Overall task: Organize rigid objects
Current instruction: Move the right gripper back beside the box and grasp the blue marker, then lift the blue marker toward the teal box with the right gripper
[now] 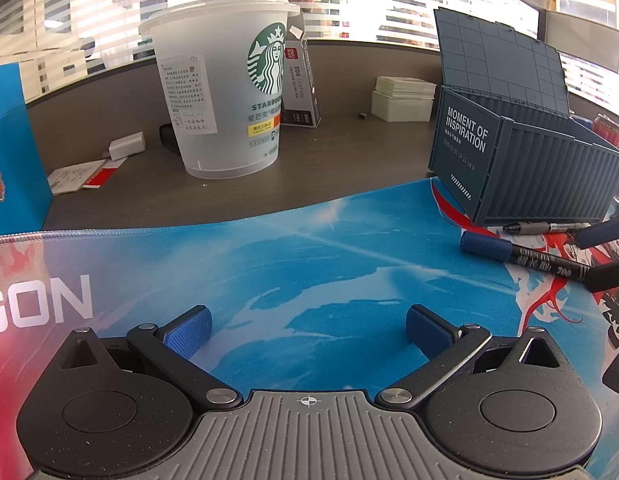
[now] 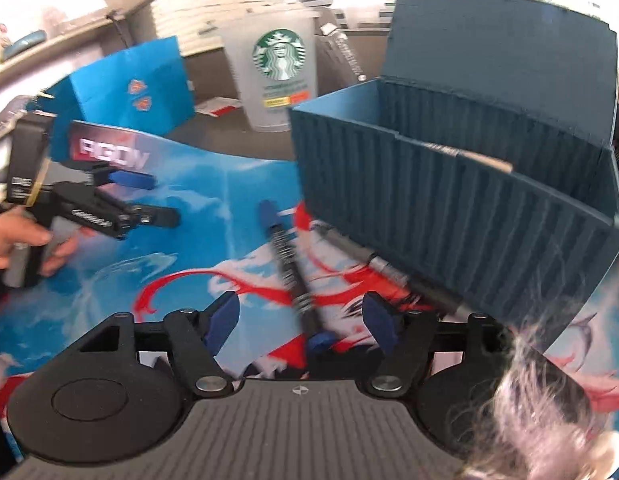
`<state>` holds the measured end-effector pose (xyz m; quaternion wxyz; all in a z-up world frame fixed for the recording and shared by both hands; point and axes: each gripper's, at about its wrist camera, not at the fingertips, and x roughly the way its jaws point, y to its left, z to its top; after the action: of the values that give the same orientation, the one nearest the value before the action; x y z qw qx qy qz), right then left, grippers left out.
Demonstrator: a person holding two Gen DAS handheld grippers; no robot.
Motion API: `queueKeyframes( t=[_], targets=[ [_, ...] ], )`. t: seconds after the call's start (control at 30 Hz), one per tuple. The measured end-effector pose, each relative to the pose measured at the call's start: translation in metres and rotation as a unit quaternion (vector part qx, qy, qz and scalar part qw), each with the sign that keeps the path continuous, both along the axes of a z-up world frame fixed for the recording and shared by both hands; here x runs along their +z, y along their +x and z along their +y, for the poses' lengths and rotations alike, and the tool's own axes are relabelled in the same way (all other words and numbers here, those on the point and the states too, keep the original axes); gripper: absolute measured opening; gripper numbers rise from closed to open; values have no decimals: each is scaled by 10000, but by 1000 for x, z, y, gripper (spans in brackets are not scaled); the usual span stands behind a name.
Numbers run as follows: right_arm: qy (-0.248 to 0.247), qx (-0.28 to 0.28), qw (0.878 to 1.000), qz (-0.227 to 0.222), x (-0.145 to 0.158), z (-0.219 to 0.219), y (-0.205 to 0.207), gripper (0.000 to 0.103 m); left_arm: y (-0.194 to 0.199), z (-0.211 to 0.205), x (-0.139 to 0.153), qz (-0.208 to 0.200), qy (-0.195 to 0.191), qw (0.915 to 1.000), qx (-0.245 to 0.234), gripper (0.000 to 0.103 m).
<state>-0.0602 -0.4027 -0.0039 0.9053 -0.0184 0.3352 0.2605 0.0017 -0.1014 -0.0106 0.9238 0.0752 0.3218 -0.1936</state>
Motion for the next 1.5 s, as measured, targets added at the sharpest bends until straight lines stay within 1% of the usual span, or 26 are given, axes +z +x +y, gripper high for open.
queueKeyframes(
  t=[0.07,0.2,0.27,0.3,0.33,0.37,0.4,0.47,0.63,0.9,1.07,1.23,1.5],
  targets=[
    [-56,80,9999,75,-3,7,6,59,0,0,0,-1,1,10000,1,103],
    [-314,316,9990,-12,-4,25,9,54,0,0,0,-1,2,10000,1,103],
    [-426,356,9984,-51,-4,32,9,41,0,0,0,-1,2,10000,2,103],
    [-475,367,9982,-72,-4,35,10,38,0,0,0,-1,2,10000,1,103],
    [-524,385,9978,-87,-4,38,10,32,0,0,0,0,2,10000,1,103],
    [-572,406,9975,-97,-4,41,11,23,0,0,0,-1,2,10000,2,103],
    [-618,416,9972,-105,-3,44,10,18,0,0,0,0,2,10000,2,103],
    [-767,420,9961,-123,-2,49,8,14,0,0,0,0,2,10000,2,103],
    [-1063,643,9922,-90,4,66,0,12,0,0,0,0,2,10000,3,103],
    [-1401,907,9856,-261,31,80,-19,12,0,0,0,0,3,10000,3,103],
    [-1457,942,9839,-421,47,84,-32,12,-1,0,0,2,4,10000,1,103],
    [-1344,925,9856,-436,60,80,-36,12,0,0,0,2,4,10000,2,103],
    [-1526,832,9830,-583,81,72,-40,12,0,0,0,0,3,10000,4,103]
  ],
)
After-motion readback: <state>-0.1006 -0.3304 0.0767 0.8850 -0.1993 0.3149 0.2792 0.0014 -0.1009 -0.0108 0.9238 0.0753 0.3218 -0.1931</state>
